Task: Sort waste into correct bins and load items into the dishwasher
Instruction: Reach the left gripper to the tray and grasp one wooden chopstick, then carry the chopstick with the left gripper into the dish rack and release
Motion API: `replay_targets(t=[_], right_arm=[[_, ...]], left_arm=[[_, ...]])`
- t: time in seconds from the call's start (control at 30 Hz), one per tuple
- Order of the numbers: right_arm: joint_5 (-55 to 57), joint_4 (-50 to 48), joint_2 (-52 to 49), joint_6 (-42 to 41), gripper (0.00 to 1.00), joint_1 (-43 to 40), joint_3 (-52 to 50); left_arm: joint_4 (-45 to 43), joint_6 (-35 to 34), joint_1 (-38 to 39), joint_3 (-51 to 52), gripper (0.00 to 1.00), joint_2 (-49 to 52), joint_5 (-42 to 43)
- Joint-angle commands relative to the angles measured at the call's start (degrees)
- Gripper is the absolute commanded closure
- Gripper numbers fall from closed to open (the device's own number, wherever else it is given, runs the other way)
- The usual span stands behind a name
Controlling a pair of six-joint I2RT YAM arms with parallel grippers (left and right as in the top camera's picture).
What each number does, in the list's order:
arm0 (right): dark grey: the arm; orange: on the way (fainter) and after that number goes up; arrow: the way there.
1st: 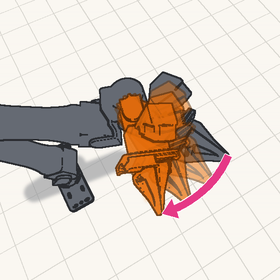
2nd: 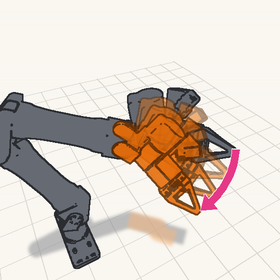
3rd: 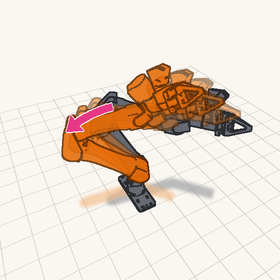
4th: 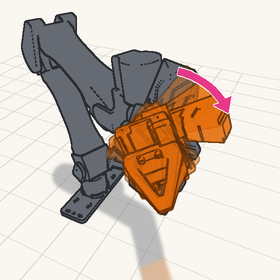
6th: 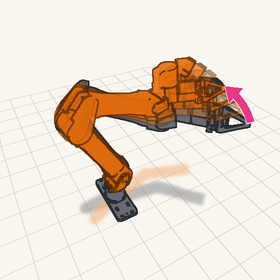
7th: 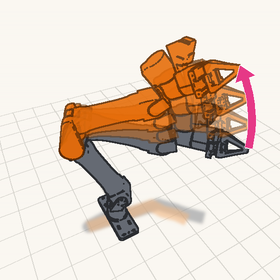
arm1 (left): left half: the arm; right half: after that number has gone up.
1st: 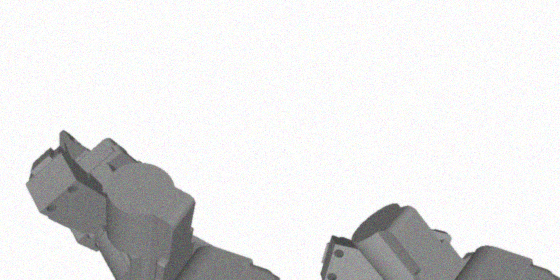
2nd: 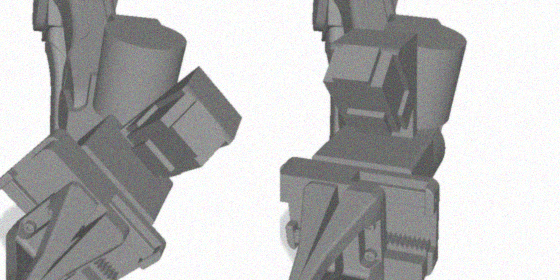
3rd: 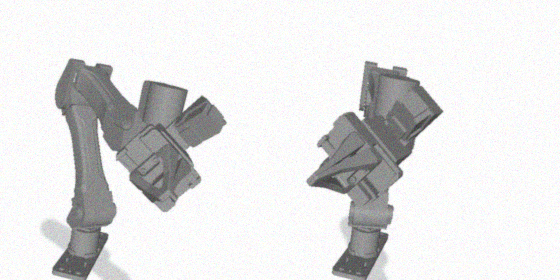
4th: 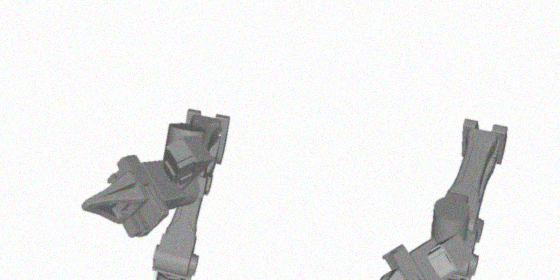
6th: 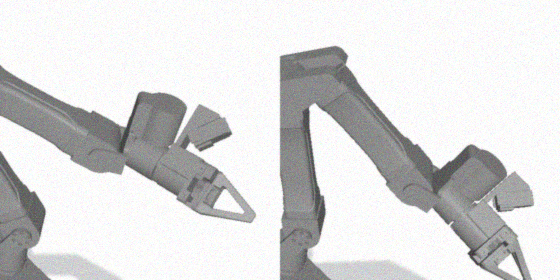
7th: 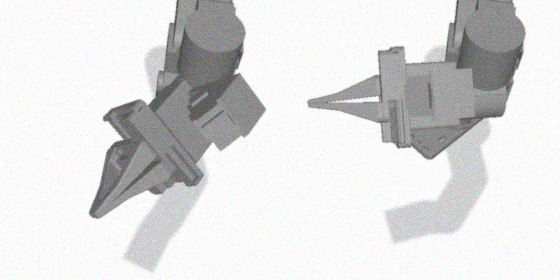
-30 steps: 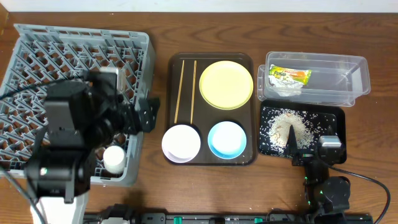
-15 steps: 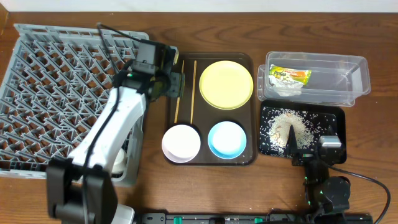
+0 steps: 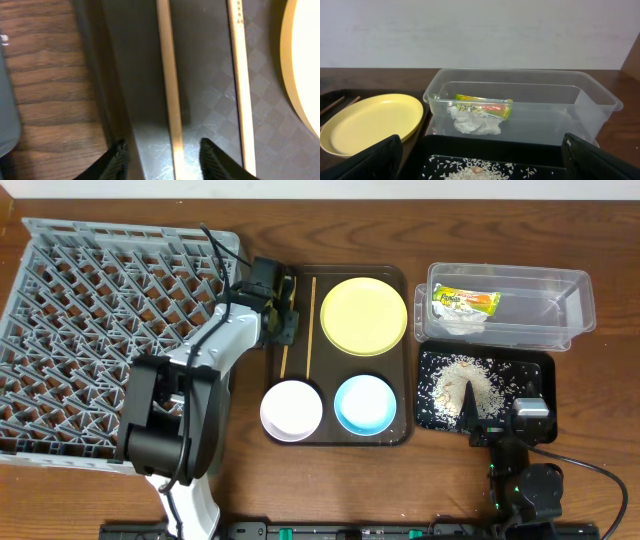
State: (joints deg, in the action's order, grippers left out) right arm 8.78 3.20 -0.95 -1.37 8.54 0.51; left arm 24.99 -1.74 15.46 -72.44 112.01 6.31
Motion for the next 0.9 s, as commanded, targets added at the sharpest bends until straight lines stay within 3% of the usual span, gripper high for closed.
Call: replay_targets(t=[0.0,0.23,0.4,0.5,0.77,0.87], right_arm=[[0.0,0.0,0.6,0.6,0.01,-0.7,-0.2],[0.0,0.0,0.6,0.6,0.01,-0.7,-0.2],[0.0,0.0,0.6,0.6,0.01,-0.7,-0.2],[0.0,0.0,0.6,0.6,0.01,-0.7,-0.2],[0.0,0.0,0.6,0.6,0.01,-0.7,-0.2],[0.0,0.0,0.6,0.6,0.01,-0.7,-0.2]], left_arm=[[-0.2,-2.1,1.2,-0.1,0.55,1.8,0.8],[-0.2,-2.6,3.6,0.0,0.57,5.3,0.7],[0.2,-2.7,3.3,-0.1,0.85,5.3,0.1],[2.1,-3.3,2.1,-1.0,0.94,3.3,0.1],[14.0,-0.4,-3.3,-6.2,0.94,-11.2,-0.4],[17.7,1.1,-4.6,-6.3,0.94,-17.8,-6.4]])
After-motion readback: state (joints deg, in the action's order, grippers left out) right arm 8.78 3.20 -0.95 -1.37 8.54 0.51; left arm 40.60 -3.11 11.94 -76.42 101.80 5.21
